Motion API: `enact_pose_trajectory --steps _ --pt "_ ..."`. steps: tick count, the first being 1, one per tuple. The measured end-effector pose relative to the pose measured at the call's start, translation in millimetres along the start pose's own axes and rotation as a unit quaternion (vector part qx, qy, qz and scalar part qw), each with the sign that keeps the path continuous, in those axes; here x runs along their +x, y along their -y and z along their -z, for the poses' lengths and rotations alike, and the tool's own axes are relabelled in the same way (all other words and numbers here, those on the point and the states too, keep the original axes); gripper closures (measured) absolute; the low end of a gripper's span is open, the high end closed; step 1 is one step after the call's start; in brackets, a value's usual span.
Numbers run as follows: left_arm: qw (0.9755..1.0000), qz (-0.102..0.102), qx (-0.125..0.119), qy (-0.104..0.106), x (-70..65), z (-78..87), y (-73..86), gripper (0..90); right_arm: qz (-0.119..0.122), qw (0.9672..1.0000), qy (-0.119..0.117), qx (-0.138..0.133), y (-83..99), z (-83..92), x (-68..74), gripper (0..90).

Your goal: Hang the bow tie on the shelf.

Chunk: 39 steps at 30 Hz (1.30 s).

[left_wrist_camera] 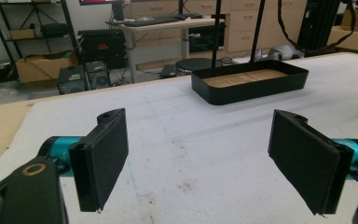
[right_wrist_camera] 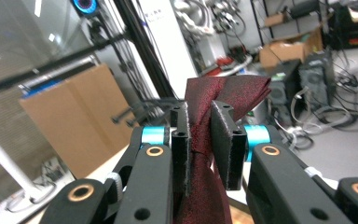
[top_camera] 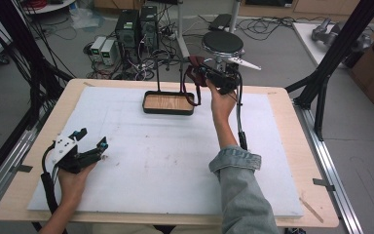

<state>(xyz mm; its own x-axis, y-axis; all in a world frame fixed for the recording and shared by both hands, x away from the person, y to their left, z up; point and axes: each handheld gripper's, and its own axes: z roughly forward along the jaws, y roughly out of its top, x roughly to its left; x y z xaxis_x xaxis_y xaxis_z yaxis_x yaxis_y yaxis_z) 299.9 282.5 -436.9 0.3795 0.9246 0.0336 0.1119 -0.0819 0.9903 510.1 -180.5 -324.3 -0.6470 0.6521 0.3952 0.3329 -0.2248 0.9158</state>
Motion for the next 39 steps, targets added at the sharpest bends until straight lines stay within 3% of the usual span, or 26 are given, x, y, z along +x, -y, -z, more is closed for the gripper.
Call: enact_pose_trajectory --steps 5,17,27,39 --pt "1.0000 0.000 0.000 0.000 -0.2 0.0 0.0 20.3 -0.010 0.9997 0.016 0.014 4.7 0.0 -9.9 78.1" --pt "1.0000 0.000 -0.001 0.000 -0.2 0.3 0.1 20.3 -0.027 0.9988 0.031 0.026 13.8 -1.4 -19.0 78.1" --pt "1.0000 0.000 -0.001 0.000 -0.2 0.2 0.1 20.3 -0.049 0.9979 0.030 0.030 26.3 1.1 -29.7 77.8" --pt "1.0000 -0.001 -0.001 0.000 -0.4 0.0 0.2 20.3 -0.038 0.9981 0.034 0.034 26.1 0.0 -27.4 72.1"
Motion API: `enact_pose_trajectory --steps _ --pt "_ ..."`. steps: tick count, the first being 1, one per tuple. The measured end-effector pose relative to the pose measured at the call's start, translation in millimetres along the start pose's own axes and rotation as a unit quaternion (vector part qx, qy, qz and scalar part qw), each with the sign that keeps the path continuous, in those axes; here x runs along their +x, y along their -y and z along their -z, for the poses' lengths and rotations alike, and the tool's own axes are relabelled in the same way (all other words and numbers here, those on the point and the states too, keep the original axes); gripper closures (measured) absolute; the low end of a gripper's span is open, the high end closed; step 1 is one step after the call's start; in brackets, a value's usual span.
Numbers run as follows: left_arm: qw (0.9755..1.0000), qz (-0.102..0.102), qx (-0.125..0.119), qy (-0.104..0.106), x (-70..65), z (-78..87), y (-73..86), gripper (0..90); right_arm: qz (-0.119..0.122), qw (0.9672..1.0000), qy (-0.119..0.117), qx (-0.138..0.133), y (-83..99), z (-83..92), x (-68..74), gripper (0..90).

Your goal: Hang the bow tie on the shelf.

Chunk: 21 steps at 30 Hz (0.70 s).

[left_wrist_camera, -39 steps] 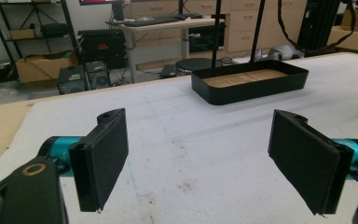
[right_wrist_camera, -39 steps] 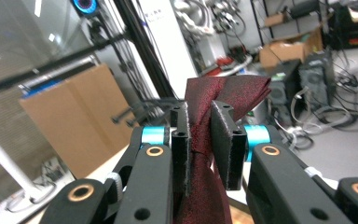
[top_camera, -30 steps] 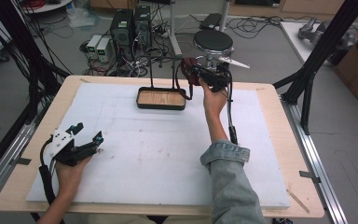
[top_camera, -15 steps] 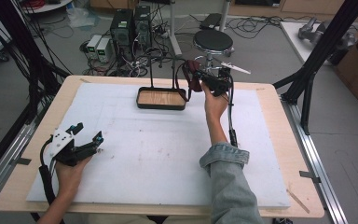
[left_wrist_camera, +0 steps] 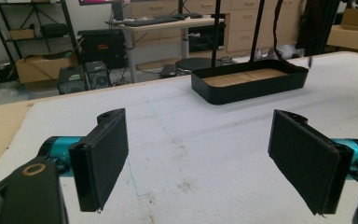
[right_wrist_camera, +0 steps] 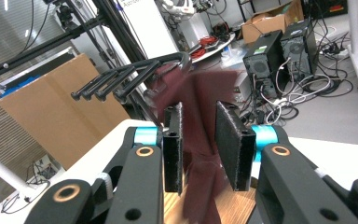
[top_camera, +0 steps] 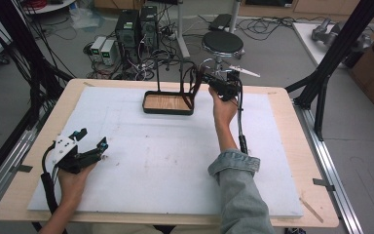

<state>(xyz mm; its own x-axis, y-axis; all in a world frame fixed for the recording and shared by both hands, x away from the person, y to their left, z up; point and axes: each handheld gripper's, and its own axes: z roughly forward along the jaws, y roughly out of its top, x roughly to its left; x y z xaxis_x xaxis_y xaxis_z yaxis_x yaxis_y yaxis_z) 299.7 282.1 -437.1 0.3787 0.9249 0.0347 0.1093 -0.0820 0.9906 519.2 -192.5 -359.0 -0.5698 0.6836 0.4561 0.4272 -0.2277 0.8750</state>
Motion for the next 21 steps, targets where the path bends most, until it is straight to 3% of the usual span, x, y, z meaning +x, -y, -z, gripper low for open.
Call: enact_pose_trajectory --steps 7,16,21 --pt "1.0000 0.000 0.000 0.000 0.0 0.0 0.0 20.3 0.003 1.0000 0.005 -0.008 -3.8 4.6 2.4 66.8" --pt "1.0000 -0.001 0.000 -0.001 -0.1 -0.3 0.1 20.3 0.030 0.9989 0.020 -0.029 -16.2 20.3 12.2 51.1" --pt "1.0000 -0.001 0.000 -0.002 0.0 -0.4 0.1 20.3 0.028 0.9985 0.017 -0.043 -22.7 31.2 14.3 41.8"
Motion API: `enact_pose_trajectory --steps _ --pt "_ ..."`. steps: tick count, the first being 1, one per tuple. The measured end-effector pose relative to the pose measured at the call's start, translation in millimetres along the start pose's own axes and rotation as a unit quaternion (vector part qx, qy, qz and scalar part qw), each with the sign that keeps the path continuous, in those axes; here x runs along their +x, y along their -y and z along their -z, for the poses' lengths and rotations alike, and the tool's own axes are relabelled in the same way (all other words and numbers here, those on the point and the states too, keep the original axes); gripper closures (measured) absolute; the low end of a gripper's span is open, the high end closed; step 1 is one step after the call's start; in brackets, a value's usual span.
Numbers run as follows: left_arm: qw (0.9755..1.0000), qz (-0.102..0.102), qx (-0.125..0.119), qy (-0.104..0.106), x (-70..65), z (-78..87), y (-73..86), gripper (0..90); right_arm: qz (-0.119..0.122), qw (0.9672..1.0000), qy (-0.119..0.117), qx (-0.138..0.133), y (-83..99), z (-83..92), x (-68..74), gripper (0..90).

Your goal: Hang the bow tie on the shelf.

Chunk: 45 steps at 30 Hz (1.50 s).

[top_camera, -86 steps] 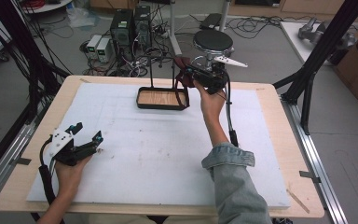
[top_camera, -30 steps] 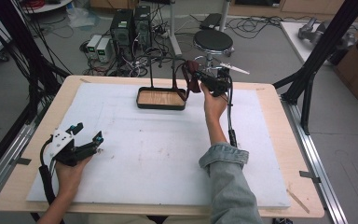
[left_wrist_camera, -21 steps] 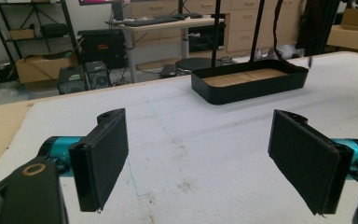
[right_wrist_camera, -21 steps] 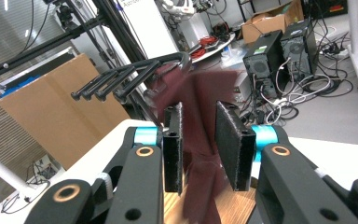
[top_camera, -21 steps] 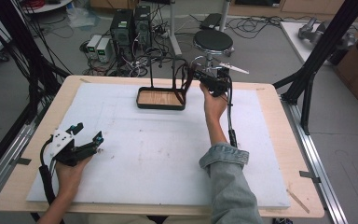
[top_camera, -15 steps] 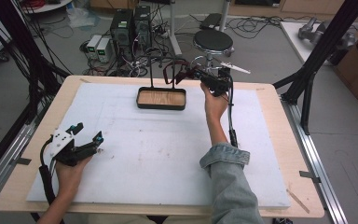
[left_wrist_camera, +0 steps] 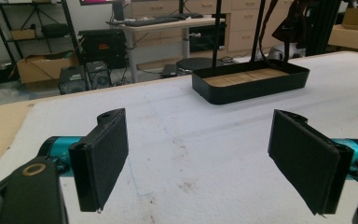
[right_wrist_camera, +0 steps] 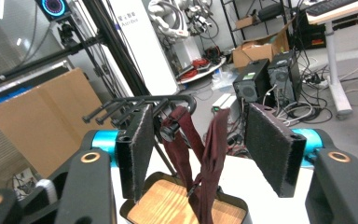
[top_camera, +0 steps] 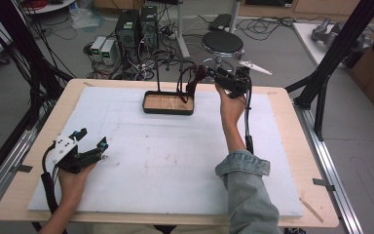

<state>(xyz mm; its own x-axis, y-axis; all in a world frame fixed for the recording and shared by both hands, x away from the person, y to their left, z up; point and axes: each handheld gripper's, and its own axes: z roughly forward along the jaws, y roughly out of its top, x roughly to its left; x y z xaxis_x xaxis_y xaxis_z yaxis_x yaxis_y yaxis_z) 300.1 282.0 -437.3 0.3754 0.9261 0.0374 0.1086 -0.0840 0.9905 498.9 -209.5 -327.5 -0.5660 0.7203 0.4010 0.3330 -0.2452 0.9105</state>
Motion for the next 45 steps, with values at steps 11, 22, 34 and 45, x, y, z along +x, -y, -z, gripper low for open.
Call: enact_pose_trajectory --steps 11,22,34,45 --pt "1.0000 -0.002 -0.001 -0.001 0.0 -0.4 0.0 20.6 0.026 0.9993 0.019 -0.020 -15.0 22.5 5.7 33.2" --pt "1.0000 -0.003 0.001 -0.001 -0.1 -0.9 0.0 20.6 0.065 0.9954 0.062 -0.032 -29.8 51.3 2.6 23.3" --pt "1.0000 -0.004 0.002 0.000 -0.8 -0.5 0.0 20.5 0.094 0.9902 0.097 -0.036 -43.6 83.7 4.0 11.9" --pt "1.0000 -0.006 0.003 -0.001 -1.3 -1.0 -0.1 20.6 0.165 0.9764 0.130 -0.050 -34.0 125.6 17.9 11.7"
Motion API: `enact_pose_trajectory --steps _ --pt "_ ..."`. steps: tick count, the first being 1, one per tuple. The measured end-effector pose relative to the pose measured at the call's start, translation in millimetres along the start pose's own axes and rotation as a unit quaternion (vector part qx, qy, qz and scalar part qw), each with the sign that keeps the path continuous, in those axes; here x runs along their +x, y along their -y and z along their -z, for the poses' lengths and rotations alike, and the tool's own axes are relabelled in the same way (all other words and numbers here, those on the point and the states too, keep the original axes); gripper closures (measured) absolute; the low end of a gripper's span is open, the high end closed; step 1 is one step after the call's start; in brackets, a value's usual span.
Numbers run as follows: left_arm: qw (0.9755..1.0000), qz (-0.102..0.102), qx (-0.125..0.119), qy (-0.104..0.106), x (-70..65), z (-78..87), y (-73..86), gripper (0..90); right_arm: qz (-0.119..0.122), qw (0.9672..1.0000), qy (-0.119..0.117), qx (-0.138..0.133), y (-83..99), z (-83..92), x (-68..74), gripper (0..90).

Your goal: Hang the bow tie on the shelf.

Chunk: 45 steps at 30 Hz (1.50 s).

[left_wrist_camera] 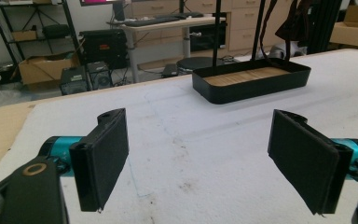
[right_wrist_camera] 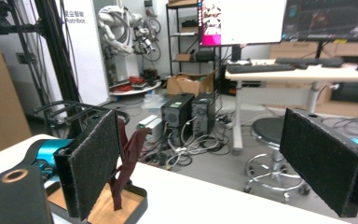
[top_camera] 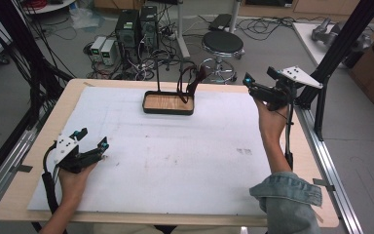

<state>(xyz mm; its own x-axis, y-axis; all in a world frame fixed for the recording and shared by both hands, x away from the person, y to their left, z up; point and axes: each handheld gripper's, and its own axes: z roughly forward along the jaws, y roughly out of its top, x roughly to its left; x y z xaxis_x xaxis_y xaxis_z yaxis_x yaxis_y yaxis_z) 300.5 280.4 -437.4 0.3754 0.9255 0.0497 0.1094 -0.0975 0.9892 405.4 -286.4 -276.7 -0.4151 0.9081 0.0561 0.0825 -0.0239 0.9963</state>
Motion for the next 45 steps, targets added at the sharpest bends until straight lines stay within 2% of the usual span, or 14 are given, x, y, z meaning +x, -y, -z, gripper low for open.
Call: enact_pose_trajectory --steps 11,17,23,25,29,35,41,45 --pt "1.0000 -0.001 0.001 -0.002 -0.4 -0.5 0.2 20.5 0.039 0.9992 0.008 -0.009 15.3 44.7 10.0 11.7" --pt "1.0000 -0.004 0.002 -0.001 -0.7 -0.4 0.1 20.6 0.067 0.9973 0.026 -0.015 38.3 70.5 16.5 11.7" --pt "1.0000 -0.004 0.002 -0.002 -1.4 -0.6 0.1 20.6 0.085 0.9949 0.052 -0.018 63.2 85.4 20.9 11.7" --pt "1.0000 -0.003 0.002 -0.002 -1.6 -0.8 0.2 20.6 0.082 0.9951 0.054 -0.010 71.0 89.2 20.8 11.7" --pt "1.0000 -0.003 0.002 -0.002 -1.8 -0.8 0.3 20.6 0.065 0.9960 0.061 -0.012 88.1 99.5 20.5 11.7" --pt "1.0000 -0.005 0.003 -0.002 -1.7 -0.7 0.2 20.6 0.052 0.9967 0.063 -0.006 114.9 113.5 23.9 11.7" --pt "1.0000 -0.006 0.004 -0.002 -1.8 -0.7 0.2 20.6 0.040 0.9973 0.061 -0.002 139.1 119.4 27.3 11.7" --pt "1.0000 -0.005 0.004 -0.002 -1.9 -0.7 0.3 20.5 0.041 0.9972 0.061 -0.001 151.9 122.2 29.8 11.7"
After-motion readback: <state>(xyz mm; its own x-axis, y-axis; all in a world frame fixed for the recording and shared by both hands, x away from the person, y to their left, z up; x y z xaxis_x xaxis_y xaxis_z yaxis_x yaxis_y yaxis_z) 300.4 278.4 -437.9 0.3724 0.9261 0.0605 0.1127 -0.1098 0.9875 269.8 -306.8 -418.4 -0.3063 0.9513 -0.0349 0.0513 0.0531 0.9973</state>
